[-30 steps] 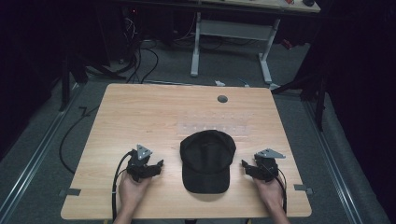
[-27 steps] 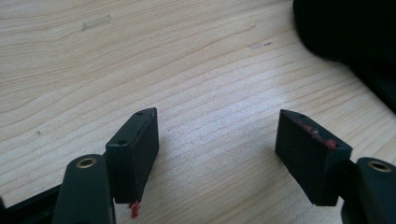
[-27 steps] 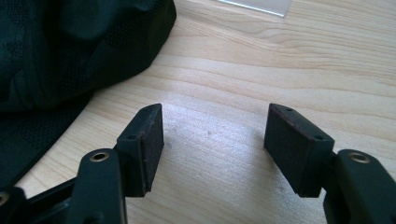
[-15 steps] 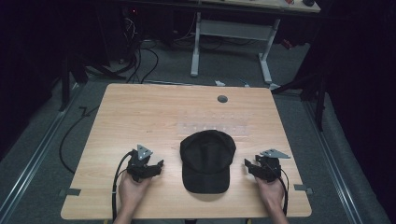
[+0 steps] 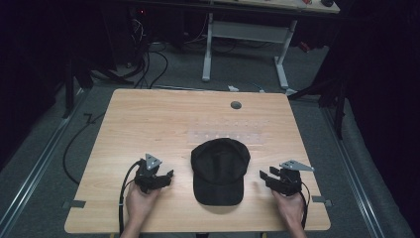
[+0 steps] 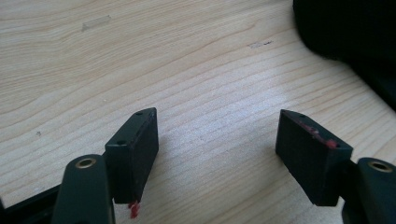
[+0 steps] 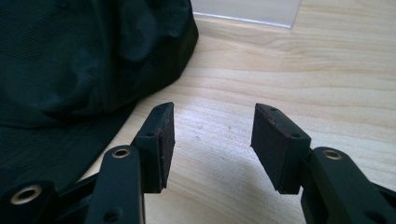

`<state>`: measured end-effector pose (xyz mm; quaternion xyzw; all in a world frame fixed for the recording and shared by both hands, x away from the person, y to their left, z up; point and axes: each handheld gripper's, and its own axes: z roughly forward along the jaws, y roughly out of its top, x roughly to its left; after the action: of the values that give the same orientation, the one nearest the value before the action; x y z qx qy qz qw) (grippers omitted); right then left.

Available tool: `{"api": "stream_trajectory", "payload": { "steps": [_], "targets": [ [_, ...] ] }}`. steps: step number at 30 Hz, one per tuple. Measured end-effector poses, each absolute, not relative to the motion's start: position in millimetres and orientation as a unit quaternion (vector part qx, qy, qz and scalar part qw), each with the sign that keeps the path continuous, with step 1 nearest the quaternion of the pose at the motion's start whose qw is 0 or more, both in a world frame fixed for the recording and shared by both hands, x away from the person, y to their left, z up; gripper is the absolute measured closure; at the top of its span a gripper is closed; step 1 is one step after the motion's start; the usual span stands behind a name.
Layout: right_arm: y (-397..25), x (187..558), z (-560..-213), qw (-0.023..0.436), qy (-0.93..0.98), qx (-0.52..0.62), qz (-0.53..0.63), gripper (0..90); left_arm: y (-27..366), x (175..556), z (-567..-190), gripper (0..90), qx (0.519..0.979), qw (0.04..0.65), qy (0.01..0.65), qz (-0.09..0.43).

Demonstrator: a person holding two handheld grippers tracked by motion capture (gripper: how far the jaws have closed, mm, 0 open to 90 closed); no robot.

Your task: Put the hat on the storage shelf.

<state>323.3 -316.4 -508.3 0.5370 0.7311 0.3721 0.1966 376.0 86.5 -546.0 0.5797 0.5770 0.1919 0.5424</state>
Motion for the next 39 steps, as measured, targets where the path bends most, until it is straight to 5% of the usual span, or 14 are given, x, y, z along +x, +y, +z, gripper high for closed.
{"api": "stream_trajectory", "payload": {
  "steps": [39],
  "targets": [
    [-265.6, 362.5, -457.6, 0.187, 0.753, 0.476, 0.413, 53.3, 86.6, 376.0, -545.9, 30.1, 0.58, 0.543, 0.577, 0.191]
  ]
}}
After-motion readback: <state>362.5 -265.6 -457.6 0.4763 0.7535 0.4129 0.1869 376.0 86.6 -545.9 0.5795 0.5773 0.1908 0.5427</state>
